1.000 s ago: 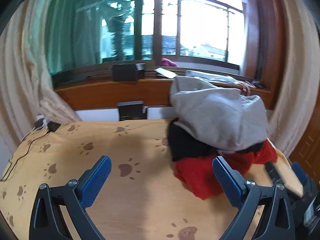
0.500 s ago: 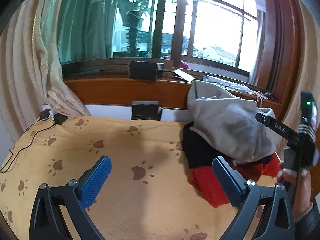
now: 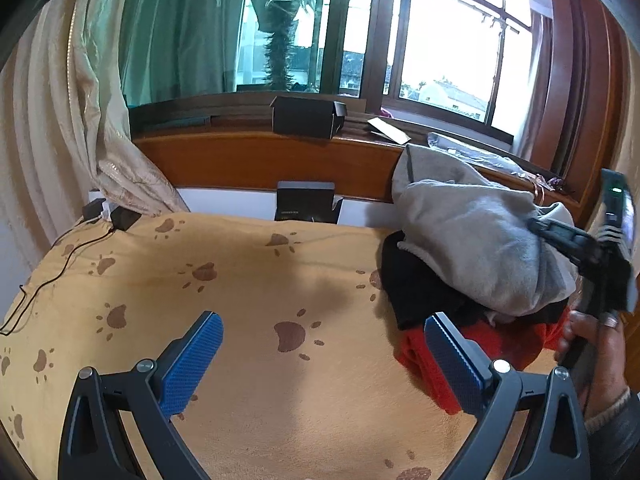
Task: Fold clothes
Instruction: 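Close the right gripper on the grey sweater's edge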
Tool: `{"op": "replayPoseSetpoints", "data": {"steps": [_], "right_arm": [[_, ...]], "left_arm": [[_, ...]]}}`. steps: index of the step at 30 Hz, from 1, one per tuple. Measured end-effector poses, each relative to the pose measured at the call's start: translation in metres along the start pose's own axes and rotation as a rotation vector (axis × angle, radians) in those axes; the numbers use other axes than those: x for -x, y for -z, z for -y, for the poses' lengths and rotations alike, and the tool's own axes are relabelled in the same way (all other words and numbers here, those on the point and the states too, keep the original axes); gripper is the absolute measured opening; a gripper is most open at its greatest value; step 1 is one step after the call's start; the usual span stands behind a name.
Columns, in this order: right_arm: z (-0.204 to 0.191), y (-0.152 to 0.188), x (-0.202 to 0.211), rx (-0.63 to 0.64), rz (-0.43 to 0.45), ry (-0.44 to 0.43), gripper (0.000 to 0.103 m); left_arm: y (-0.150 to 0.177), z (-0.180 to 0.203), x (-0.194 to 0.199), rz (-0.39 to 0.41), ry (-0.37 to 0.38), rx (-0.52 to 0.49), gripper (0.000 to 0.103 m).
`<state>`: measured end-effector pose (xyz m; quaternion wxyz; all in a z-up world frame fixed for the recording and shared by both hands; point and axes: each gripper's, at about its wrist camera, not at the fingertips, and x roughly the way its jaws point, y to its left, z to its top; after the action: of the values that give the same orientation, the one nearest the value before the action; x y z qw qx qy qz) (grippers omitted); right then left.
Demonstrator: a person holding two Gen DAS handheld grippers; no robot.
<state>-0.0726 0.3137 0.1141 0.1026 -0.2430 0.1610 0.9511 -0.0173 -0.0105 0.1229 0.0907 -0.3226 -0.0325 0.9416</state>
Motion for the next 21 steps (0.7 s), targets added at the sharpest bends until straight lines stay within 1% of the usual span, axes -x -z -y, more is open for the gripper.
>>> {"op": "replayPoseSetpoints", "data": {"steps": [2,3,4,6,9,11,12,13,14,15,16,17,21], "right_arm": [[0.003,0.001,0.014,-0.014,0.027,-0.028,0.008],[0.0,0.003,0.024,0.002,0.048,-0.049,0.002],[-0.003,0.005,0.033,0.013,0.062,-0.077,0.0],[-0.013,0.008,0.052,0.047,0.092,-0.113,0.0],[-0.03,0.012,0.076,0.114,0.134,-0.123,0.0],[-0.033,0.007,0.078,0.115,0.131,-0.128,0.001],[-0.03,0.002,0.073,0.097,0.113,-0.147,0.006],[-0.028,0.0,0.067,0.091,0.102,-0.145,0.012],[-0.027,-0.001,0.061,0.096,0.098,-0.124,0.041],[-0.026,-0.002,0.054,0.101,0.095,-0.102,0.085],[-0.025,-0.003,0.048,0.106,0.091,-0.081,0.1],[-0.024,-0.003,0.042,0.111,0.087,-0.06,0.102],[-0.019,-0.007,0.017,0.131,0.072,0.026,0.102]], "left_arm": [[0.0,-0.001,0.001,-0.001,0.005,0.006,0.103],[-0.001,-0.001,0.002,0.0,0.008,0.009,0.103],[-0.001,-0.002,0.002,-0.001,0.012,0.012,0.103],[-0.001,-0.001,0.004,-0.003,0.022,0.016,0.103],[-0.001,-0.002,0.007,-0.003,0.038,0.024,0.103],[-0.002,-0.002,0.012,0.003,0.049,0.027,0.103],[-0.002,-0.002,0.014,0.009,0.054,0.027,0.103],[-0.003,-0.002,0.017,0.017,0.059,0.028,0.103],[-0.004,-0.003,0.019,0.027,0.063,0.03,0.103],[-0.004,-0.004,0.021,0.037,0.065,0.033,0.103],[-0.005,-0.005,0.022,0.044,0.065,0.036,0.103],[-0.005,-0.005,0.021,0.047,0.065,0.037,0.103],[-0.005,-0.004,0.014,0.036,0.061,0.028,0.103]]}}
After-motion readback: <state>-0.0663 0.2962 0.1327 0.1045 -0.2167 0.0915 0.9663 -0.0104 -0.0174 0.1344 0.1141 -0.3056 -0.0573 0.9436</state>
